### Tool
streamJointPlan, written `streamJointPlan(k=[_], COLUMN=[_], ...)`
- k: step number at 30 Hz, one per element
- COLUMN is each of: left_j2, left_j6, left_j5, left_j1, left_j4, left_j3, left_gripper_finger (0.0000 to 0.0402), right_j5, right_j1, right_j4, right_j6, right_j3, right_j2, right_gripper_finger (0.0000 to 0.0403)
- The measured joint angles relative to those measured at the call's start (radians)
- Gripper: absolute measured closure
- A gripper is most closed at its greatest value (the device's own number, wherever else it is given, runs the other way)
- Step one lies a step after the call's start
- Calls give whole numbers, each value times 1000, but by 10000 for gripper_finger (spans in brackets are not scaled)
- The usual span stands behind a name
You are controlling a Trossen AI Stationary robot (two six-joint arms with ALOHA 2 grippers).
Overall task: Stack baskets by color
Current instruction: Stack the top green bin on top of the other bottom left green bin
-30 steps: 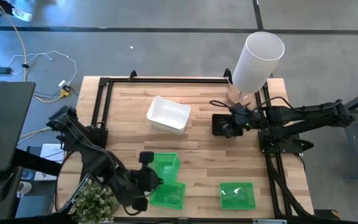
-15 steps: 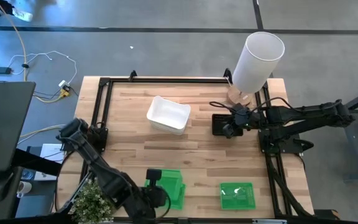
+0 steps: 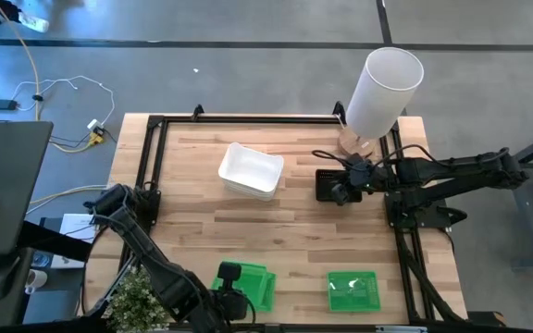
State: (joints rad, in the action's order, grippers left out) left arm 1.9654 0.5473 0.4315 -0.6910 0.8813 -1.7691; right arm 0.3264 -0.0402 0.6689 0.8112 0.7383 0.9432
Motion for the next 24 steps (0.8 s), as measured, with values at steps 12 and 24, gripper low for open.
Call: streamJointPlan(k=[12, 24], left_j2=[60, 137], left_j6=[0, -19], left_j5=[-15, -90], left_j1=[-1, 46], left_j4=[-13, -12], left_j3=[1, 1], left_gripper_finger=[401, 401], right_j5=[6, -4], right_j1=[0, 0], right_j4=[0, 3], right_j6=[0, 0], right_j3=[0, -1], right_j2=[0, 0], right_gripper_finger=[279, 279])
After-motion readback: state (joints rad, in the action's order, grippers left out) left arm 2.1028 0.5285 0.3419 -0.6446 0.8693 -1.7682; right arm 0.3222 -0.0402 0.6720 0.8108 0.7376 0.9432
